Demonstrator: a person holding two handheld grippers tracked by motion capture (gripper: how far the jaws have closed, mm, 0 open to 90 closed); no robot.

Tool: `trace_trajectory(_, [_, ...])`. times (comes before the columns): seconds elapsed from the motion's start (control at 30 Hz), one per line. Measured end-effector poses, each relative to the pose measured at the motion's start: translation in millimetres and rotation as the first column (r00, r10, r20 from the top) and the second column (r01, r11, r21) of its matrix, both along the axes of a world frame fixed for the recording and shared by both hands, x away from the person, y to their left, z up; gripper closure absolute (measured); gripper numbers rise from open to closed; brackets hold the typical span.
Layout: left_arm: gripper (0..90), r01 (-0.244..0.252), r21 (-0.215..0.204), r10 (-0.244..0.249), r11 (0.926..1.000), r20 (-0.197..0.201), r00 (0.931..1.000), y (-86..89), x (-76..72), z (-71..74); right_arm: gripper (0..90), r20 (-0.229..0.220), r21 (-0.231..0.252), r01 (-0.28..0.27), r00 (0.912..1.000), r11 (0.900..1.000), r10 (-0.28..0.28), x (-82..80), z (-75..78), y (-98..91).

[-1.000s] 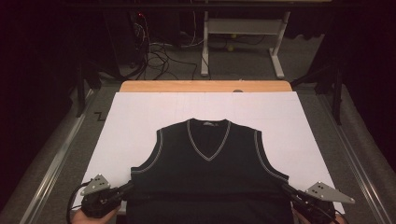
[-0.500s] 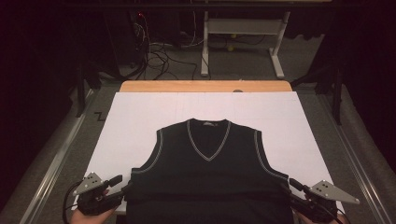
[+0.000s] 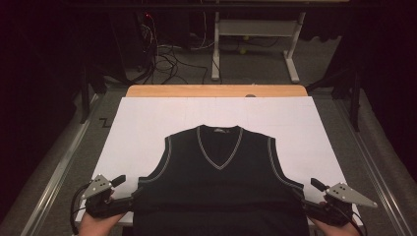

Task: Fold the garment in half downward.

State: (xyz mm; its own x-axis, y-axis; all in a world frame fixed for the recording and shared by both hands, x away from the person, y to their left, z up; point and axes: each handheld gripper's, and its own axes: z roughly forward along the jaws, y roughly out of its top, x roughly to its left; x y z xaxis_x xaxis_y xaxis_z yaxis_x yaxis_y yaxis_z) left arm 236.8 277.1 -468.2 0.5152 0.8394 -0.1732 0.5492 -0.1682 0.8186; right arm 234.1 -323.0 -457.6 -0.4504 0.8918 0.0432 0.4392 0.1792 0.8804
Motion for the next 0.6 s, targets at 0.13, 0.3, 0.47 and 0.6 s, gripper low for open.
trace_trajectory(0.13, [3.1,-0.017,0.023,0.016,0.9996,0.011,0.9998,-3.5,13.8,3.7,5.6,0.011,-0.004,-0.004,0.9999,1.0000,0.004,16.1,4.9,6.3])
trace_trajectory(0.3, [0.0,0.009,-0.005,-0.009,0.9999,0.003,1.0000,-4.4,36.7,12.4,0.4,0.013,-0.016,0.004,0.9999,0.9999,-0.004,34.3,9.5,10.8])
trace_trajectory(0.47, [0.0,0.022,0.013,-0.022,0.9997,-0.025,0.9994,-9.7,68.2,19.6,0.4,-0.002,-0.055,-0.003,1.0000,0.9985,0.002,63.4,16.4,14.3])
trace_trajectory(0.6, [0.0,0.019,0.007,-0.019,0.9998,-0.041,0.9990,-16.9,94.8,25.7,0.5,-0.018,-0.065,-0.010,0.9998,0.9979,0.009,89.6,21.9,20.6])
